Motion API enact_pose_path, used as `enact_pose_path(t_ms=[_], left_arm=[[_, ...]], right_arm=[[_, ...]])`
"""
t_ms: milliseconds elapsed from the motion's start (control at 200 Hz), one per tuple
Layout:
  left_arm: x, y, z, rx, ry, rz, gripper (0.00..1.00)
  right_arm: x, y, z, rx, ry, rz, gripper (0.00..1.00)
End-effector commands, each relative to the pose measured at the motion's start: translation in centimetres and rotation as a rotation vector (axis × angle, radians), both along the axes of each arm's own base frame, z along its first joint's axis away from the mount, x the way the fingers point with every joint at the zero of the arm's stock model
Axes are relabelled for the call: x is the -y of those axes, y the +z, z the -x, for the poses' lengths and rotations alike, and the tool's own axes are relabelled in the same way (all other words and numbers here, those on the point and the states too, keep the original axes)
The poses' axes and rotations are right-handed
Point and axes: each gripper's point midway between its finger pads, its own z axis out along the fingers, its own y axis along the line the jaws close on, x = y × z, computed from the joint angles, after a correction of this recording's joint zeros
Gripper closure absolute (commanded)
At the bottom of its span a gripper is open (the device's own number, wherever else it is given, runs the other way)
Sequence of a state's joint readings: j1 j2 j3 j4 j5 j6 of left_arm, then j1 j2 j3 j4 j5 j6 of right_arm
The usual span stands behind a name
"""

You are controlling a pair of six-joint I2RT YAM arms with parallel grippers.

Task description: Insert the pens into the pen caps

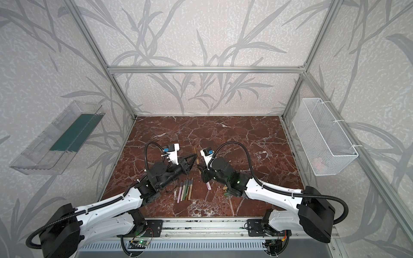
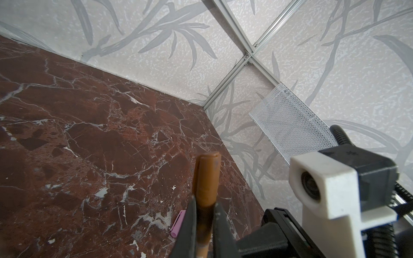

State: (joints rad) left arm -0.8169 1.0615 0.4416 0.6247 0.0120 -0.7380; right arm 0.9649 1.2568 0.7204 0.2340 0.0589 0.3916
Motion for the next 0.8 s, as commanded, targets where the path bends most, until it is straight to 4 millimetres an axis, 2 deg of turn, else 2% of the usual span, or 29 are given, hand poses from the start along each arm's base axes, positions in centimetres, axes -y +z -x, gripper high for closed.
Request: enact_pose_path(t_ms=[0, 120, 275, 590, 795], left_arm=[[5.2, -5.2, 7.0, -0.171, -0.365, -0.072, 1.0], [6.0, -5.9, 7.6, -0.18, -0.382, -0.08, 1.0], [5.6, -6.5, 7.5, -0.186, -0.359, -0.097, 1.0], [3.4, -4.4, 5.9, -0.106, -0.233, -0.153, 1.0], [-0.1, -2.3, 3.8, -0.041, -0.088, -0.252, 0.77]], right_arm=[[0.2, 10.8, -2.4, 0.225, -0.07, -0.304, 1.0], [0.5, 11.2, -2.6, 0.235, -0.086, -0.296, 1.0], [1.0, 10.7, -2.8, 0.235, -0.113, -0.275, 1.0], [1.1, 9.5, -2.7, 0.207, -0.11, -0.239, 1.0], [3.6, 8.4, -3.5, 0.2, -0.243, -0.22, 1.0]])
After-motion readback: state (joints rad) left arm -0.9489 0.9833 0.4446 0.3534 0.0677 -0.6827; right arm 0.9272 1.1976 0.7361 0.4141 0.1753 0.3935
